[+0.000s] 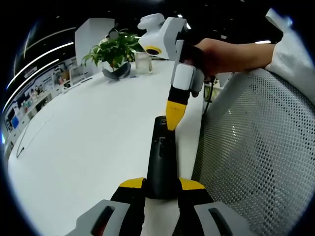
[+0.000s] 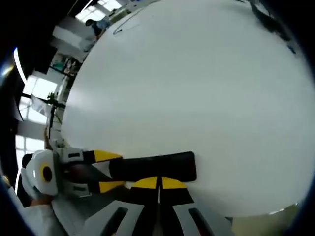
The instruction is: Press the specified remote control buttons in sequence, fully releasing each button before pressing the next.
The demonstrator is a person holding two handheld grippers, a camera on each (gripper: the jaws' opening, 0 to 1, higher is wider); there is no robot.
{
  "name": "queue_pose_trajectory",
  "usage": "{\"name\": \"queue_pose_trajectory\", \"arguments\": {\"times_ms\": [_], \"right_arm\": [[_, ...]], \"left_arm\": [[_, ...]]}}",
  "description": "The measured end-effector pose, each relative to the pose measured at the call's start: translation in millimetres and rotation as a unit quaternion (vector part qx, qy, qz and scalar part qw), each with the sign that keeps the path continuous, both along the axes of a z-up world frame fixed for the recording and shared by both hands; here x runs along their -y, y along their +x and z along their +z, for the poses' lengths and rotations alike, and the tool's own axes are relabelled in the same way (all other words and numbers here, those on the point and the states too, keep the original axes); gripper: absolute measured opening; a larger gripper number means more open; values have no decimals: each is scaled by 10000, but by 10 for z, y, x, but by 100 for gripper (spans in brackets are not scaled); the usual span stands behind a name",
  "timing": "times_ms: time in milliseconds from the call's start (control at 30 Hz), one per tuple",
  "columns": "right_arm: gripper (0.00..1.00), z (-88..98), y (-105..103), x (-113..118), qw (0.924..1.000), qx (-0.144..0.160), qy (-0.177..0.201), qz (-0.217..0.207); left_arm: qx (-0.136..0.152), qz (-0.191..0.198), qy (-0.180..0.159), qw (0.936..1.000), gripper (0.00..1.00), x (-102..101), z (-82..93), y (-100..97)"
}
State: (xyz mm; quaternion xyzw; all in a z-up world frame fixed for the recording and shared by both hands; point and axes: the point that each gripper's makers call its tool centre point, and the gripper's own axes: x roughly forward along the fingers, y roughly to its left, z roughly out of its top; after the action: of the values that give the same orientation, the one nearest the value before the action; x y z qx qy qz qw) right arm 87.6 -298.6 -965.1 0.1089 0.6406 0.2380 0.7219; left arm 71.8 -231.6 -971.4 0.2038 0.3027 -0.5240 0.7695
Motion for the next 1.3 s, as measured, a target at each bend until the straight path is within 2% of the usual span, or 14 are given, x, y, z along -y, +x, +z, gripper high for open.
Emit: {"name": "queue_pose_trajectory", "arguments": {"times_ms": [300, 1100, 1300], "right_arm": [[0, -40, -15, 6, 9993, 114, -221, 273], [0, -20, -13, 8, 9999, -60, -99, 81], [0, 41, 45, -28, 9997, 188, -43, 124]], "left_arm": [[0, 17, -15, 10000, 25, -1, -2, 4], [-1, 23, -22, 10000, 25, -3, 0, 0], [-1, 21, -37, 10000, 25, -3, -2, 1]]}}
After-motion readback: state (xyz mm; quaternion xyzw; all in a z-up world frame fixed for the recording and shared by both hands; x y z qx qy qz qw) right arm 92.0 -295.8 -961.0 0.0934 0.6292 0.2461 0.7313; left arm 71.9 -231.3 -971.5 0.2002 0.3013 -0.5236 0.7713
